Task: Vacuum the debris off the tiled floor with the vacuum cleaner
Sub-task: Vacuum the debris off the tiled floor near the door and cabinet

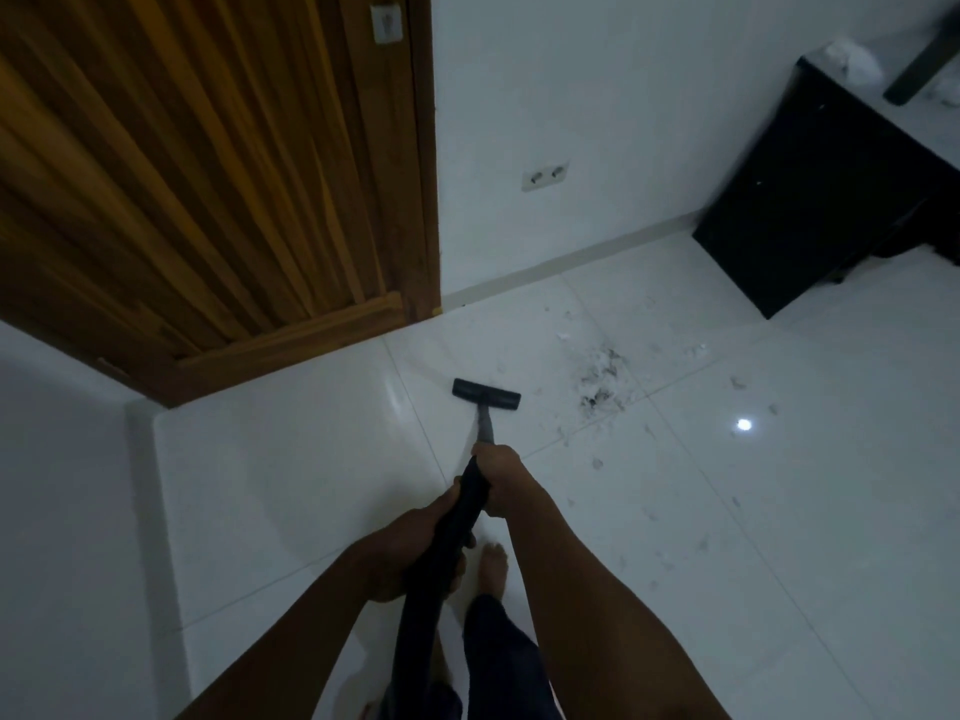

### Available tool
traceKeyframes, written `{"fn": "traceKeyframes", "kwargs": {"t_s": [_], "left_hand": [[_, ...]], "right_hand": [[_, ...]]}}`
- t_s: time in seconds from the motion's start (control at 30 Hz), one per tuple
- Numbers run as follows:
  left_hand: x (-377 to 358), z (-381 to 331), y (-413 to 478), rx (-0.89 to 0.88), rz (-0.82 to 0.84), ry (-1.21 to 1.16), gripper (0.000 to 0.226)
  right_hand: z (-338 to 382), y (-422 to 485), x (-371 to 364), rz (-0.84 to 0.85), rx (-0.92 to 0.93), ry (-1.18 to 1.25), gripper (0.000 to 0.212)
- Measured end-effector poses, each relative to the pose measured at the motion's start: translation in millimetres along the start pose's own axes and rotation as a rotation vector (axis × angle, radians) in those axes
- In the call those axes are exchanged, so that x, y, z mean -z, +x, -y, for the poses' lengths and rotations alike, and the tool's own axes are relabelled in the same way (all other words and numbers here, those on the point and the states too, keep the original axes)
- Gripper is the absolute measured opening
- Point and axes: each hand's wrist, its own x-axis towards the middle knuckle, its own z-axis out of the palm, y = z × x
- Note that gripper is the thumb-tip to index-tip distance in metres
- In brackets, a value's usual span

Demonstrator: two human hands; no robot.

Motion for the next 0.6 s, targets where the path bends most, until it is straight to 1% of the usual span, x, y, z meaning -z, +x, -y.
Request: {"fn": "traceKeyframes", "kwargs": {"t_s": [0.1, 0.13, 0.2, 0.23, 0.27, 0.33, 0.47, 0.5, 0.57, 0.6], "left_hand": [[1, -10, 11, -0.010, -0.023, -0.040, 0.069], [2, -17, 18, -0.015, -0.027, -0.067, 0.069], [5, -26, 29, -0.021, -0.034, -0.095, 0.070], [6, -32, 34, -0.021, -0.034, -0.095, 0.071], [7, -38, 40, -0.018, -0.035, -0.087, 0.072], [6, -48, 53, -0.008, -0.033, -0.097, 0.073], [10, -68, 78, -0.071, -0.002, -0.182, 0.069], [11, -73, 82, -0.080, 0.011, -0.176, 0.069], [12, -80, 89, -0.075, 0.019, -0.149, 0.071], [13, -83, 93, -0.070, 0.011, -0.139, 0.072]], "right_hand": [[14, 12, -2, 0.021, 0.077, -0.045, 0.033], [24, 17, -1, 0.015, 0.098, -0.041, 0.030], [37, 23, 0, 0.020, 0.105, -0.006, 0.017], [44, 26, 1, 0.025, 0.109, -0.017, 0.015], [52, 30, 1, 0.022, 0.108, -0.049, 0.017], [66, 40, 3, 0.010, 0.103, -0.087, 0.028], [101, 50, 9, 0.031, 0.162, -0.051, 0.033], [107, 52, 11, 0.030, 0.154, -0.045, 0.030], [115, 57, 15, 0.030, 0.105, -0.022, 0.017], [119, 58, 15, 0.030, 0.082, -0.020, 0.015]]}}
